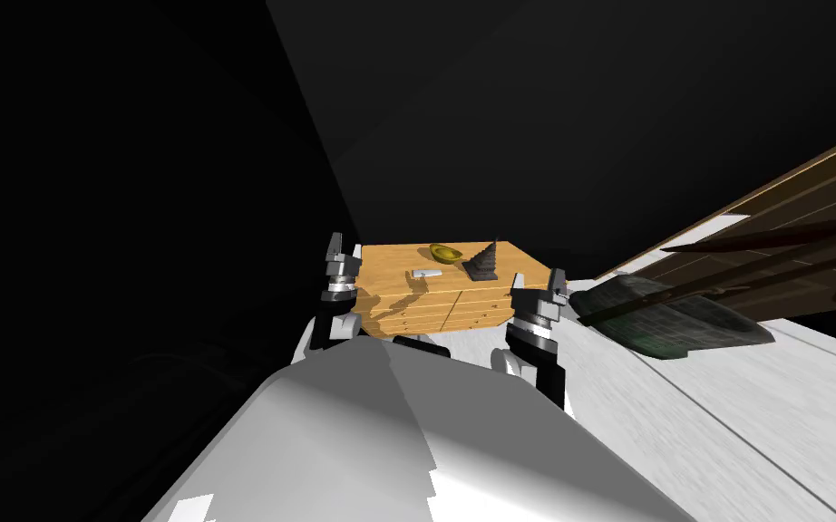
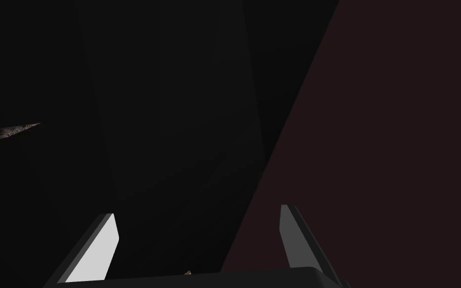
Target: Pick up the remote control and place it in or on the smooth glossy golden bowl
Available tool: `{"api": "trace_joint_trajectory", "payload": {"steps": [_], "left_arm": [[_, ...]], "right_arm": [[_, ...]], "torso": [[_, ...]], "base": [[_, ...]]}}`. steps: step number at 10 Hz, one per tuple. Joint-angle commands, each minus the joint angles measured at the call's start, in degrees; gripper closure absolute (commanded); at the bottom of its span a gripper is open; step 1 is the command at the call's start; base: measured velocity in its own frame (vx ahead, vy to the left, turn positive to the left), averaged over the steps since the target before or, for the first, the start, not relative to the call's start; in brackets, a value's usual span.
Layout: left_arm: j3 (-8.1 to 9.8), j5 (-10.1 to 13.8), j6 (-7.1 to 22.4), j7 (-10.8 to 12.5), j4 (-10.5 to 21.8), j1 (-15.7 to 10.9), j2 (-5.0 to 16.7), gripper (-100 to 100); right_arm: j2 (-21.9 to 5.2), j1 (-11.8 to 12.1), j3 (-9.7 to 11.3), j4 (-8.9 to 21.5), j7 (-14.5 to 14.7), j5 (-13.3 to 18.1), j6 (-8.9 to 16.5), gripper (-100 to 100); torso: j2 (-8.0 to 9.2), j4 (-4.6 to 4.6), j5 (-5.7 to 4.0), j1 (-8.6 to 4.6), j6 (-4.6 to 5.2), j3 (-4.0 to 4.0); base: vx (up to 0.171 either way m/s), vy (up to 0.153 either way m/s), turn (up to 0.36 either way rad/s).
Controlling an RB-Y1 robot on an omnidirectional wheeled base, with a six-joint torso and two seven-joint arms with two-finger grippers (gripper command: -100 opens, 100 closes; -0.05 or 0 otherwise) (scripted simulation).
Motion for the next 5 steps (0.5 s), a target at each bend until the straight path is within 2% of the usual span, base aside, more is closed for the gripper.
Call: {"api": "trace_joint_trajectory", "payload": {"steps": [1, 3, 4, 5], "left_arm": [[0.00, 0.00, 0.00, 0.00, 0.00, 0.00, 0.00, 0], [0.00, 0.00, 0.00, 0.00, 0.00, -0.01, 0.00, 0], [0.00, 0.00, 0.00, 0.00, 0.00, -0.01, 0.00, 0], [0.00, 0.00, 0.00, 0.00, 0.00, -0.01, 0.00, 0]], "right_arm": [[-2.24, 0.19, -0.13, 0.25, 0.41, -0.37, 0.10, -100], [-5.88, 0.50, -0.40, 0.99, 1.28, -1.17, 0.34, -100], [-6.55, 0.50, -0.40, 0.99, 1.28, -1.17, 0.34, -100], [-8.80, 0.66, -0.55, 1.54, 1.84, -1.70, 0.50, -100]], "torso": [[0.00, 0.00, 0.00, 0.00, 0.00, 0.00], [0.22, 0.04, -0.03, -0.14, -0.02, 0.12], [0.29, 0.06, -0.05, -0.22, -0.02, 0.17], [0.27, 0.06, -0.05, -0.19, 0.01, 0.16]], "base": [[-0.032, -0.011, 0.117], [-0.076, -0.045, 0.189], [-0.069, -0.041, 0.065], [-0.069, -0.031, 0.129]]}}
